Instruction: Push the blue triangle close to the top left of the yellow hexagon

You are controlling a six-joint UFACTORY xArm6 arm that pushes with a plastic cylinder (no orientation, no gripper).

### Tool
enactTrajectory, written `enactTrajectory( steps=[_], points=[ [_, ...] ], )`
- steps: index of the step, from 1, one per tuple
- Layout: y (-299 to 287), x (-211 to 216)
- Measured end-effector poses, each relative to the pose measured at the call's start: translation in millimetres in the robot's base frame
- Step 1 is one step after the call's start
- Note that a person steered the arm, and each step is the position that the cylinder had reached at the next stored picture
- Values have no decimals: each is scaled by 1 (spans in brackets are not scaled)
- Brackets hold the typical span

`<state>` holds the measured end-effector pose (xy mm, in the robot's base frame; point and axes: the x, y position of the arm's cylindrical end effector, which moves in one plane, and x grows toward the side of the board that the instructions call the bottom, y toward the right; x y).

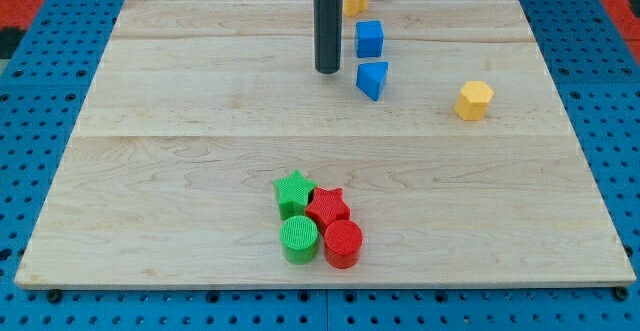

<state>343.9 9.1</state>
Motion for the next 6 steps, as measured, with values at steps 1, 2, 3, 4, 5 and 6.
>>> enactTrajectory(
  steps=[1,2,3,4,5,6],
  points=[
    [60,26],
    [80,22],
    [27,14],
    [38,-1],
    [73,-5],
    [125,-4]
  ],
)
